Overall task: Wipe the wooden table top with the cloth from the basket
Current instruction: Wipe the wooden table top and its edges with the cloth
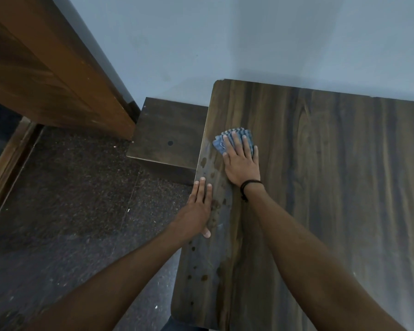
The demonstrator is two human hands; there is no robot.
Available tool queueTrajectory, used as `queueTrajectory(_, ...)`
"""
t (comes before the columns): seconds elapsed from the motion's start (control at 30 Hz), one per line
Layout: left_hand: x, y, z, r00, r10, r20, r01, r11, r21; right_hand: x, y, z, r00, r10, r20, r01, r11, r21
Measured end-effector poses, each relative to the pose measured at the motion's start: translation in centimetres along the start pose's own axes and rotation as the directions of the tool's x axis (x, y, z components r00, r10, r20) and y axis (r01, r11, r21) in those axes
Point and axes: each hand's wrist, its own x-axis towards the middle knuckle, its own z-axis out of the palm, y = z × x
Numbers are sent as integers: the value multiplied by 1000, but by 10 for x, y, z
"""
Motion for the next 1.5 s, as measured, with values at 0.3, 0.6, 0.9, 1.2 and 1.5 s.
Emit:
queueTrajectory(0.3,-5,-2,-7,1000,26,0,-26,996,-83,-10,15,-1,993,-115,22,116,991,-67)
queueTrajectory(0.6,-10,-3,-8,998,59,-31,-60,997,-48,24,6,-12,963,-237,132,250,963,-98)
queueTrajectory(0.9,-15,-7,-3,996,71,-48,-75,993,-96,17,-22,4,985,-168,38,170,984,-55)
queueTrajectory(1.2,-14,-15,4,989,113,-97,-132,967,-218,-43,-27,24,959,261,-106,-251,963,103)
queueTrajectory(1.5,-7,-43,-60,948,31,-315,-151,919,-365,-48,-19,19,976,215,-46,-210,973,95)
